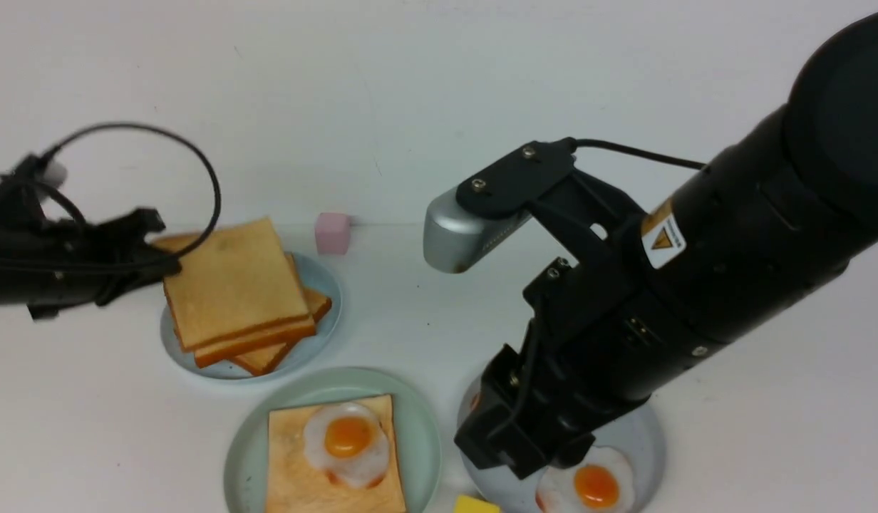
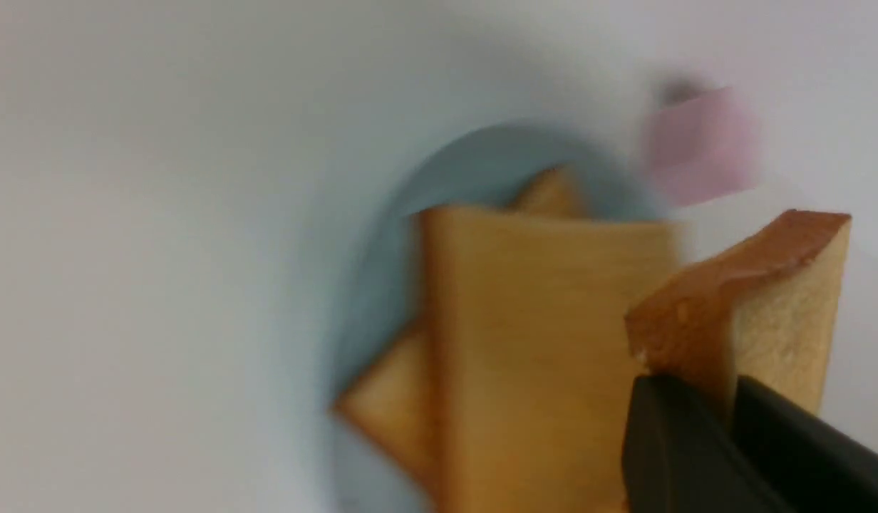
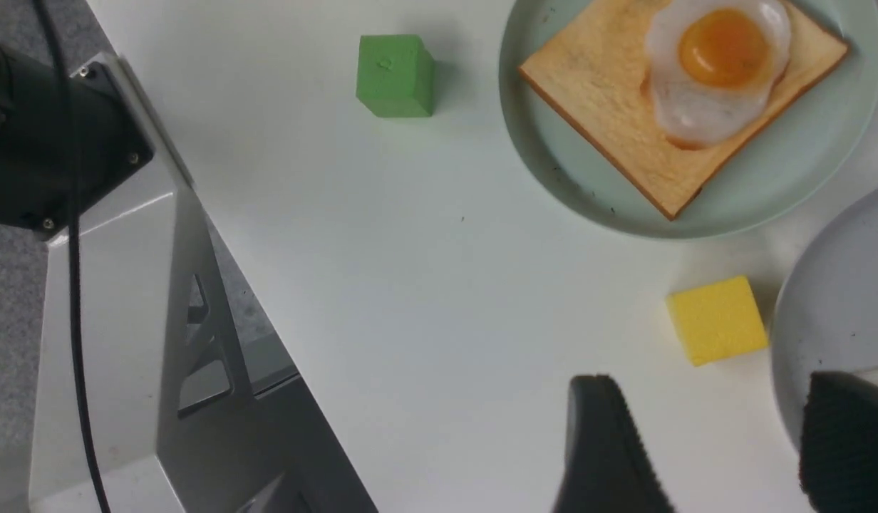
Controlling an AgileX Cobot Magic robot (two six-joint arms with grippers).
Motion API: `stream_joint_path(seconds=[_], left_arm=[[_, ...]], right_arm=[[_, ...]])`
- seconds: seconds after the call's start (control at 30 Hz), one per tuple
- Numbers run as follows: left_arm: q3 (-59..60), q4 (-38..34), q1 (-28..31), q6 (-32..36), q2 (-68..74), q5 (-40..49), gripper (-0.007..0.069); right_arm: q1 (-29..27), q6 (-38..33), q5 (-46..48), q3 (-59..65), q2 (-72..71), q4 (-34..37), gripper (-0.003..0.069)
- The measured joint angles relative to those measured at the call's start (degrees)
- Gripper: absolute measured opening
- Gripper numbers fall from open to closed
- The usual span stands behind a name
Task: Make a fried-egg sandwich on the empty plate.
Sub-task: Use the left arm to place a slice of bread on the fried egg in the middle
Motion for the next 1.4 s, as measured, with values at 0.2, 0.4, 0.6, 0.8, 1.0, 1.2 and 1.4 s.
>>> stream_joint_path(seconds=[0.2,0.4,0.6,0.8,1.0,1.2,1.4], left_arm=[[3.7,4.0,-3.3,-0.9,-5.4,14.6,0.0051],[11.6,6.1,-9.3,-1.0,-3.6,13.6,0.0051],[12.6,6.1,-10.5,-1.4,-1.9,11.1,0.0051],[12.7,8.4,-10.5,-5.0,-1.4,8.6,0.0074],[12.7,9.6,-10.5,-6.0,-1.4,8.2,0.0232],[12.7,13.7,-10.5,-9.8,-3.0,7.3,0.0428],[8.5,30.0,-10.5,-23.5,-10.3,8.5,0.0552]], right_arm=[[0.1,2.1,0.2,0.0,0.0,0.0,0.0392],[0.1,2.2,0.3,0.0,0.0,-0.1,0.0392],[0.1,2.2,0.3,0.0,0.0,-0.2,0.0392],[0.1,2.2,0.3,0.0,0.0,-0.2,0.0392],[0.1,2.8,0.5,0.0,0.0,-0.4,0.0387],[-0.9,4.5,0.4,0.0,0.0,-0.3,0.0308],[-8.5,3.4,0.2,0.0,-0.7,1.2,0.0035]])
